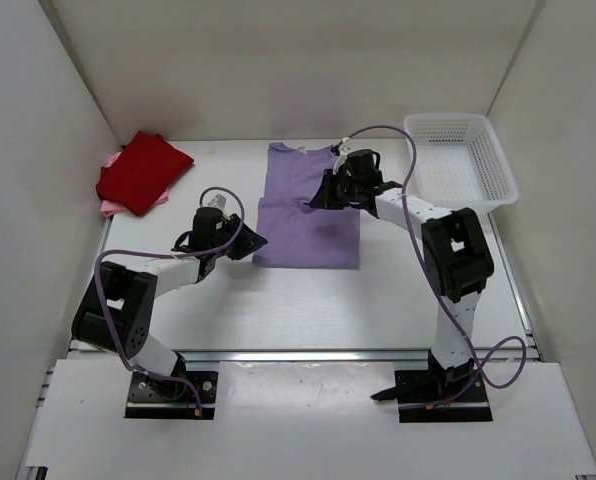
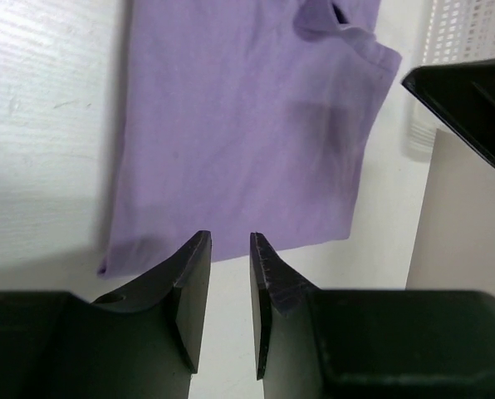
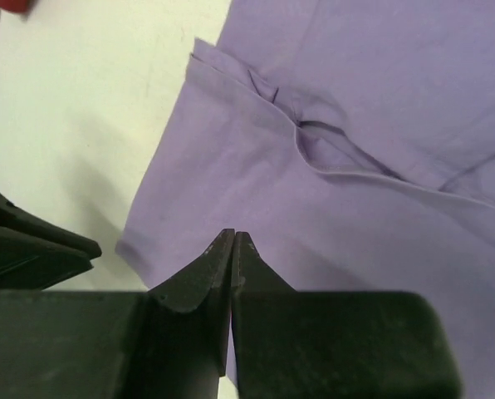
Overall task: Fold and stack the t-shirts
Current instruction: Fold the folded rectangular tshirt in 1/3 of the way
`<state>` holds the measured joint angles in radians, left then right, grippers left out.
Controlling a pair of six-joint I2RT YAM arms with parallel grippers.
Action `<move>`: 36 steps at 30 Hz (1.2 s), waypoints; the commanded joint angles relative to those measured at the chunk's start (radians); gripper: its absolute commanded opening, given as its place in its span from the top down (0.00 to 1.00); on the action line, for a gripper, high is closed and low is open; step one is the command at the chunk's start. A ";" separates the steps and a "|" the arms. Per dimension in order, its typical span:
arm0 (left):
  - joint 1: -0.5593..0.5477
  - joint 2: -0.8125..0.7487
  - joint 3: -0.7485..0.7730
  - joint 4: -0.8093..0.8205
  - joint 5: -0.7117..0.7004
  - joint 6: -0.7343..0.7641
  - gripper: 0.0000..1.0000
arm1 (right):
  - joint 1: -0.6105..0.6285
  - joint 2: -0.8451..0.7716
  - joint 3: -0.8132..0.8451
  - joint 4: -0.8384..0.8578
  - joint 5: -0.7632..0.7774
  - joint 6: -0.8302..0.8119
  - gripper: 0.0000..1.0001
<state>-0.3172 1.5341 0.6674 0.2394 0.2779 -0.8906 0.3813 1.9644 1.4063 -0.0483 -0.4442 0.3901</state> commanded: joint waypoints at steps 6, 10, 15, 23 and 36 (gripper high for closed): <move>0.026 -0.041 -0.061 -0.023 0.000 0.012 0.61 | -0.048 0.264 0.224 -0.021 -0.134 0.033 1.00; 0.046 -0.052 -0.092 -0.041 0.009 0.022 0.57 | -0.084 0.341 0.313 -0.027 -0.157 0.067 1.00; 0.069 -0.066 -0.121 -0.058 -0.017 0.027 0.48 | -0.119 0.346 0.330 0.016 -0.198 0.102 0.99; 0.083 -0.036 -0.117 -0.034 -0.071 -0.004 0.24 | -0.137 0.116 0.197 -0.026 -0.153 0.064 1.00; 0.064 0.063 -0.084 -0.014 -0.060 -0.022 0.51 | -0.097 -0.487 -0.738 0.350 0.105 0.254 0.64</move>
<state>-0.2466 1.5959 0.5884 0.2428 0.2371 -0.9176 0.2768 1.5555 0.7959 0.2268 -0.4530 0.6075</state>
